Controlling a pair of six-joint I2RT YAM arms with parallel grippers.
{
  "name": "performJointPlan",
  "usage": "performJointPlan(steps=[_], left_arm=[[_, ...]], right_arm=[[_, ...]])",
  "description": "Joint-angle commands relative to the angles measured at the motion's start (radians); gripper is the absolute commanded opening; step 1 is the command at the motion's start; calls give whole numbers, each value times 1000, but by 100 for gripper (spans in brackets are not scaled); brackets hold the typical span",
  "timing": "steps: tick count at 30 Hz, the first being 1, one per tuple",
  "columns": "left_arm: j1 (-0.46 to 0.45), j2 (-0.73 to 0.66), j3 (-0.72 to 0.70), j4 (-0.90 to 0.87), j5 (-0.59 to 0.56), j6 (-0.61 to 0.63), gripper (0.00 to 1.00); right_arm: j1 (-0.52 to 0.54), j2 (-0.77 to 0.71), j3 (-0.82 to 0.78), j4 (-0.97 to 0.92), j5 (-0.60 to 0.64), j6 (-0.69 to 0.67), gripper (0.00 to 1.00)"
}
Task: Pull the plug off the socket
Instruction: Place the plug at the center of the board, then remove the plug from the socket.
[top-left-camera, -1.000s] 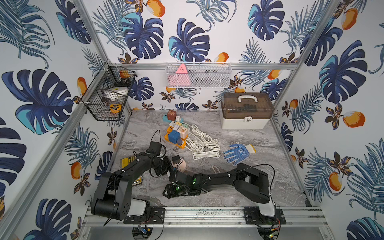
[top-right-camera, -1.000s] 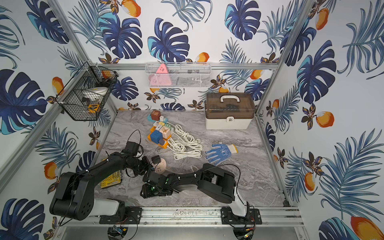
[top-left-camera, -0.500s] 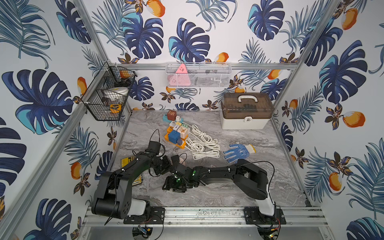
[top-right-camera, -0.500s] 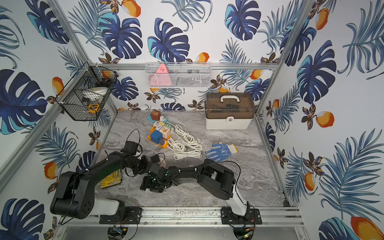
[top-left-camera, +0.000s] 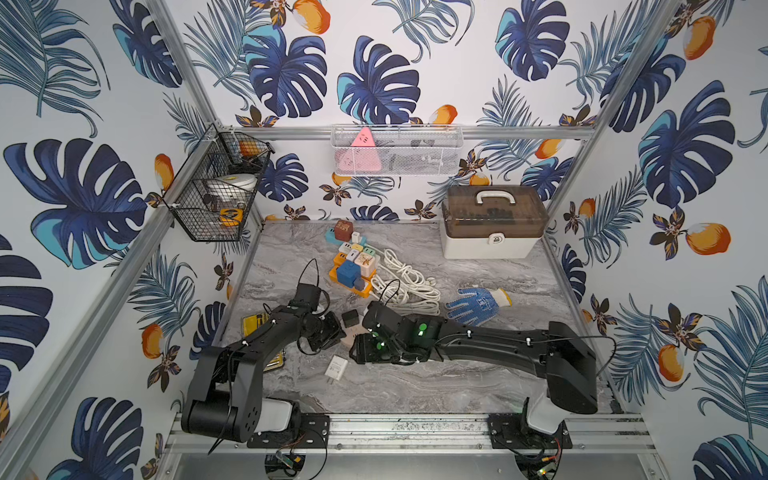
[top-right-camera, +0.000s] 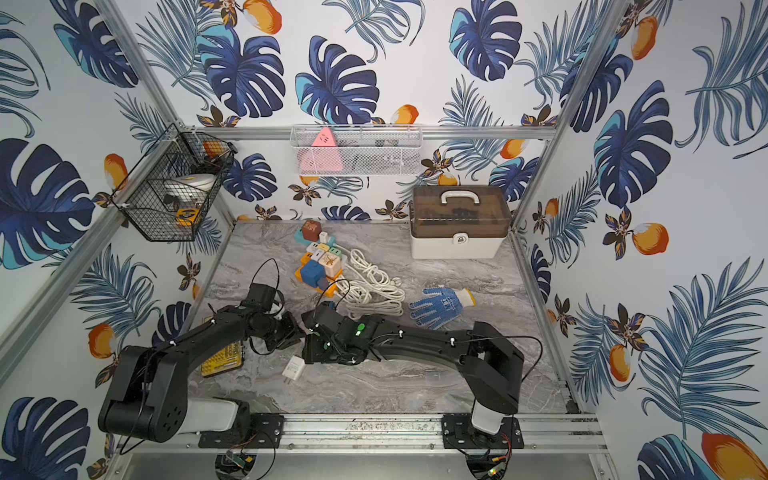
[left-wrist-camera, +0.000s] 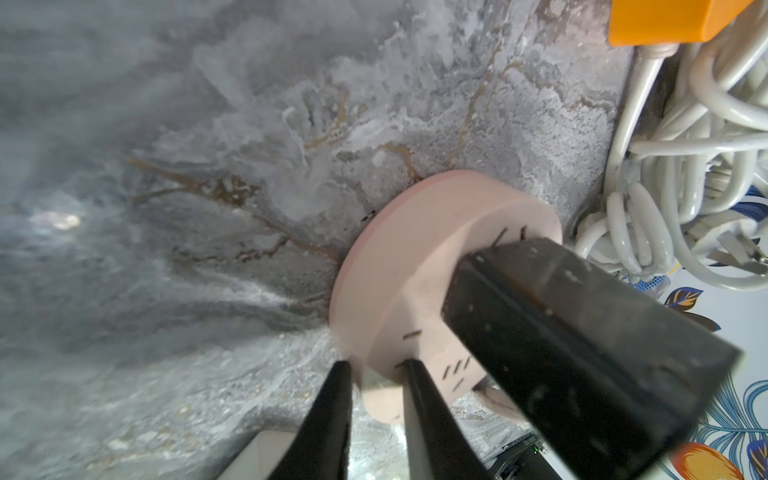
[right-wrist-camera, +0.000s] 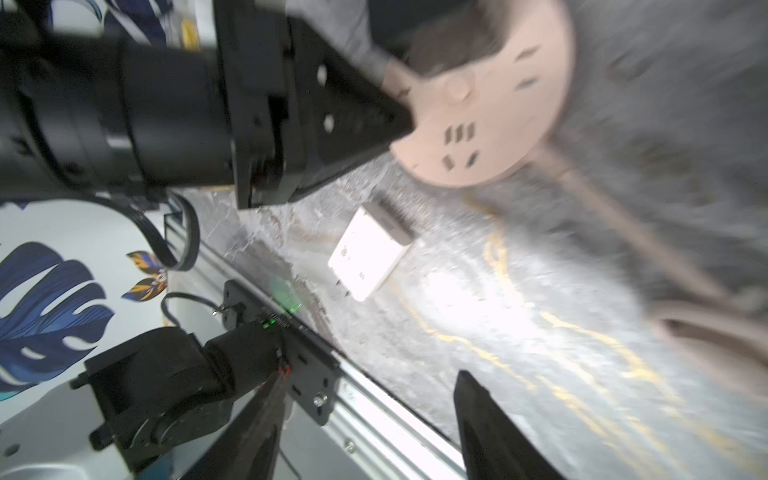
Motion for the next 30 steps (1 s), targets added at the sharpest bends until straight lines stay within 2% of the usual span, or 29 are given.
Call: performJointPlan(steps=[1, 8, 15, 20, 30], left_arm=[[10, -13, -27, -62, -94, 9, 28], [45, -34, -82, -18, -39, 17, 25], [60, -37, -81, 0, -17, 12, 25], [64, -30, -81, 2, -9, 13, 25], [67, -21, -81, 10, -3, 8, 25]], right_arm=[[-51, -4, 30, -103, 108, -184, 65], [-82, 237, 307, -224, 122, -369, 73], [-82, 442, 522, -290, 149, -407, 86], [-81, 556, 653, -347, 162, -397, 86], [-69, 666, 756, -412, 217, -381, 74]])
